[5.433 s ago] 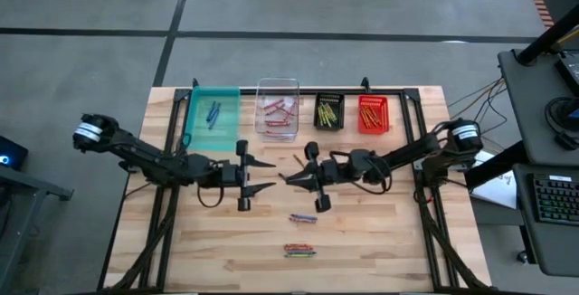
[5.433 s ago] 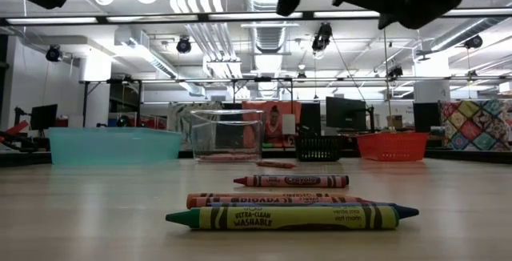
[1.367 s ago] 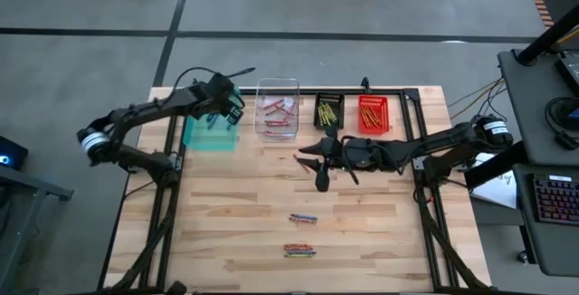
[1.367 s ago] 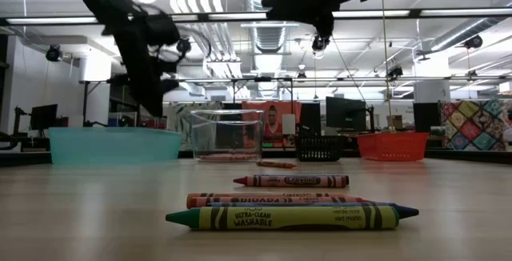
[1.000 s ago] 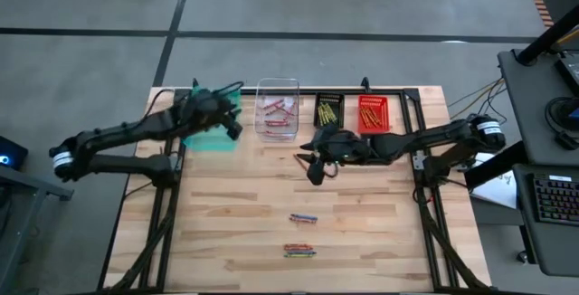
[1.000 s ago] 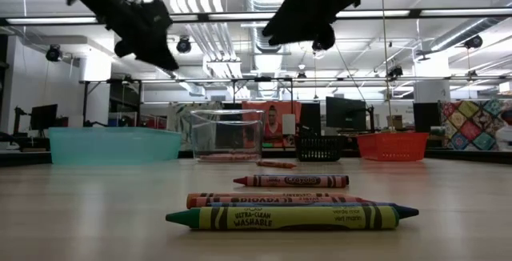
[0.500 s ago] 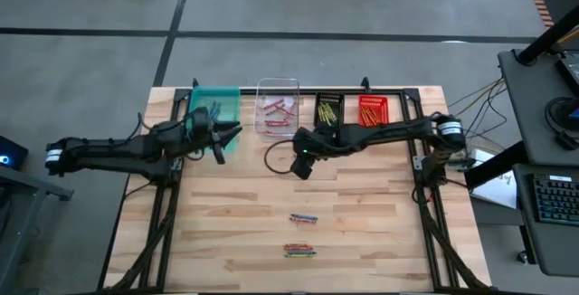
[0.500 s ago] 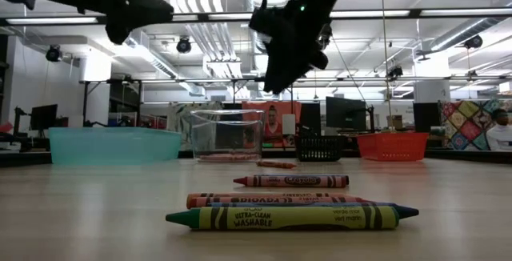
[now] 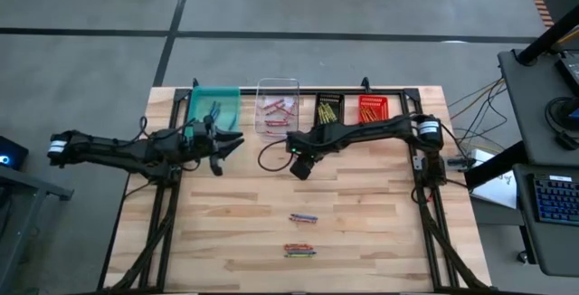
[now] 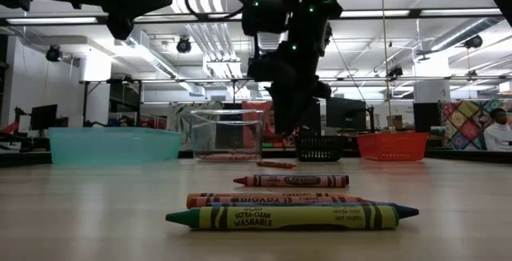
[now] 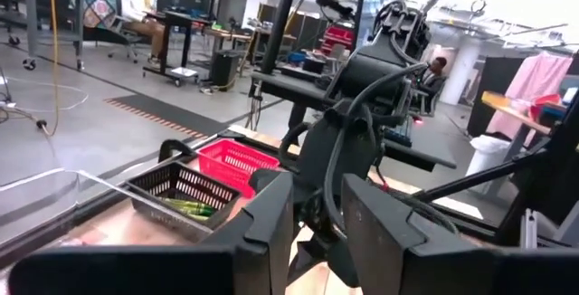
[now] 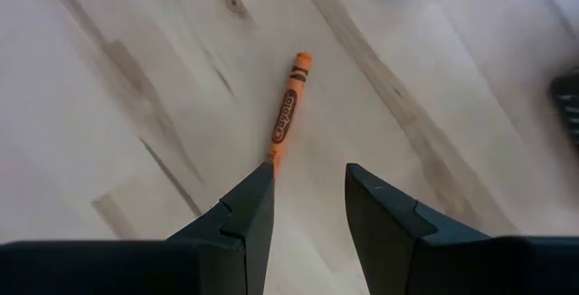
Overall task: Sort crayons
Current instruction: Put the orange crayon into the orange bin
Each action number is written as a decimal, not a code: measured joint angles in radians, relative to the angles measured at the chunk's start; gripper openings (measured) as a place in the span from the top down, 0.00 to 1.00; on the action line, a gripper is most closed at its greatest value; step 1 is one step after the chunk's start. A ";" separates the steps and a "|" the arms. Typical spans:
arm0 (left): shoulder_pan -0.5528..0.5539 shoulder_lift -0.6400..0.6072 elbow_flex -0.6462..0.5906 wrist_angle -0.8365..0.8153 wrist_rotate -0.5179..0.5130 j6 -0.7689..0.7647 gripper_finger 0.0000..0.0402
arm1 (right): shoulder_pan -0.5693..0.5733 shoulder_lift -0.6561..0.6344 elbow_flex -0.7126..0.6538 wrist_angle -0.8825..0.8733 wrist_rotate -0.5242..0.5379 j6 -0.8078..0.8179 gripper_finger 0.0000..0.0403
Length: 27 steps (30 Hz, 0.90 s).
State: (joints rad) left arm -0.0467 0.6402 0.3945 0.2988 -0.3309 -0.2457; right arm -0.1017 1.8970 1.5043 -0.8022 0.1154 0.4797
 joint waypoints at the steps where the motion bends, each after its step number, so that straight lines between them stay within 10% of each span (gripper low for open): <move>1: 0.000 0.005 0.000 -0.002 0.000 0.001 0.80 | 0.000 0.008 0.000 0.000 -0.002 0.000 0.69; 27: 0.001 0.039 0.003 0.000 -0.002 0.020 0.80 | 0.001 0.116 0.005 0.060 -0.020 -0.081 0.69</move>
State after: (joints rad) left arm -0.0460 0.6796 0.3973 0.2985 -0.3325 -0.2256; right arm -0.1009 2.0127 1.5089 -0.7422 0.0952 0.3985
